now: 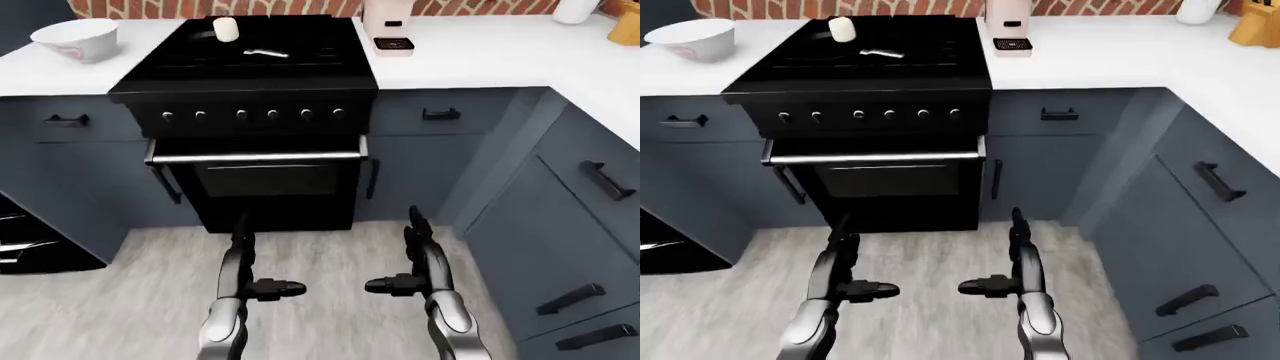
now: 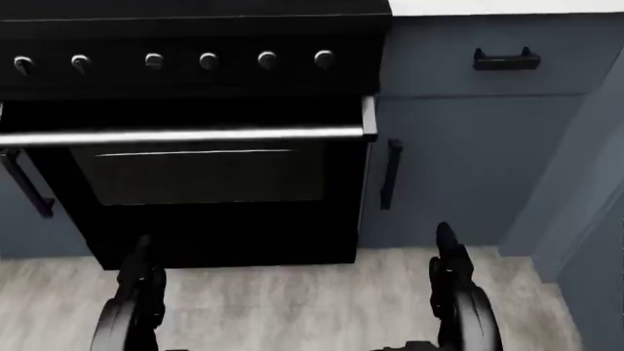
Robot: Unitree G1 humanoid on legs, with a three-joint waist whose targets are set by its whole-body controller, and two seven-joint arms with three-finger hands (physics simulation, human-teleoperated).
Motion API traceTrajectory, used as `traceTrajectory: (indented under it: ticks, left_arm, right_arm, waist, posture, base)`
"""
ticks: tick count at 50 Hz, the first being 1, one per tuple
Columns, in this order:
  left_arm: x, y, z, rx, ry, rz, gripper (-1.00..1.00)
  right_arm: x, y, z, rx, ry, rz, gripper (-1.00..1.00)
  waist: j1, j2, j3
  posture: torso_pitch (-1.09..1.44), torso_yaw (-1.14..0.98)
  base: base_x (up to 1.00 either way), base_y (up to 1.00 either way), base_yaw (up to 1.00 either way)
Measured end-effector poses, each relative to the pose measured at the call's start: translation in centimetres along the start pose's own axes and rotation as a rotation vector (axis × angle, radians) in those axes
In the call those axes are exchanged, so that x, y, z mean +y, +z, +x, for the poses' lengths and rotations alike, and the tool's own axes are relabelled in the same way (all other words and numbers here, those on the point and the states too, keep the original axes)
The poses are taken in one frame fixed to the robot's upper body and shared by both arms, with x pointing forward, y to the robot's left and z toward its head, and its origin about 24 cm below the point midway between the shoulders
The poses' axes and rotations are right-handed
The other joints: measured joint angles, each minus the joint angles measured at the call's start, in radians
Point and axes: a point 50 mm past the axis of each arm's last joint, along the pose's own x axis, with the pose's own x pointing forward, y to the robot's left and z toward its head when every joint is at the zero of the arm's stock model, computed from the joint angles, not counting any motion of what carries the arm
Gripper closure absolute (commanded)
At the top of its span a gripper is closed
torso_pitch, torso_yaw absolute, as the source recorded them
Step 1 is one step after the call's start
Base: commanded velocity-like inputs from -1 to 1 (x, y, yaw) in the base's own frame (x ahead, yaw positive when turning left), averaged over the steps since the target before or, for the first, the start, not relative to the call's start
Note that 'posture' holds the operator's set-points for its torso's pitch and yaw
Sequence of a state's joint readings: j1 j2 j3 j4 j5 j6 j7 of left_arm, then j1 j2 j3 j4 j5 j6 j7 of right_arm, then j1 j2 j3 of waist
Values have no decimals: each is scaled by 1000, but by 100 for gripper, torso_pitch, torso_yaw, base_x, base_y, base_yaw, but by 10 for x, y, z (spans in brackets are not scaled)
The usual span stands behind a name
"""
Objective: Pick the cheese from the pan and place it in the bowl.
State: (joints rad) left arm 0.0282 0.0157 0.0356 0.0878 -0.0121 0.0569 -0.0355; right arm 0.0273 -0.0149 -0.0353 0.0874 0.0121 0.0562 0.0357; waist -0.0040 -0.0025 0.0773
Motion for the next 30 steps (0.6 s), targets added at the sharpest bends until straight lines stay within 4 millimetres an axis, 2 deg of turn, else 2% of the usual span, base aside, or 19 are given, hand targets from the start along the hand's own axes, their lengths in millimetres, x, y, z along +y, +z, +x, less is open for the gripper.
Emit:
traceTrajectory:
  ticks: [1,3,5,8,13,22,30]
  left_arm:
    - [0,4,-1,-22,0,1,-100]
    - [-1,23,-2,-114,-6,0,-100]
    - [-2,28,-2,-145,-12,-6,-100]
    - [-1,22,-5,-111,-9,-13,-100]
    - [0,20,-6,-93,-4,-17,-100]
    - [1,26,-8,-118,-4,-20,-100]
    - [1,25,-10,-106,-1,-26,-100]
  right_arm:
    - [0,5,-1,-19,-6,-6,-100]
    - [2,27,0,-114,-25,-27,-100]
    - [5,32,0,-147,-29,-34,-100]
    - [7,25,-4,-112,-22,-26,-100]
    - [6,15,-8,-73,-8,-13,-100]
    - [5,23,-11,-115,-4,-50,-100]
    - [7,17,-13,-93,8,-62,-100]
  waist:
    - [-1,-4,-10]
    - [8,-3,-59]
    - [11,-9,-41]
    - [10,-8,-57]
    - [9,-3,-56]
    - [8,-4,-71]
    - [7,-1,-67]
  posture:
    - [0,0]
    - [0,0]
    - [0,0]
    - [0,0]
    - [0,0]
    - [0,0]
    - [0,0]
  base:
    - [0,0,0]
    - [0,0,0]
    - [0,0,0]
    - [0,0,0]
    - [0,0,0]
    - [0,0,0]
    - [0,3,0]
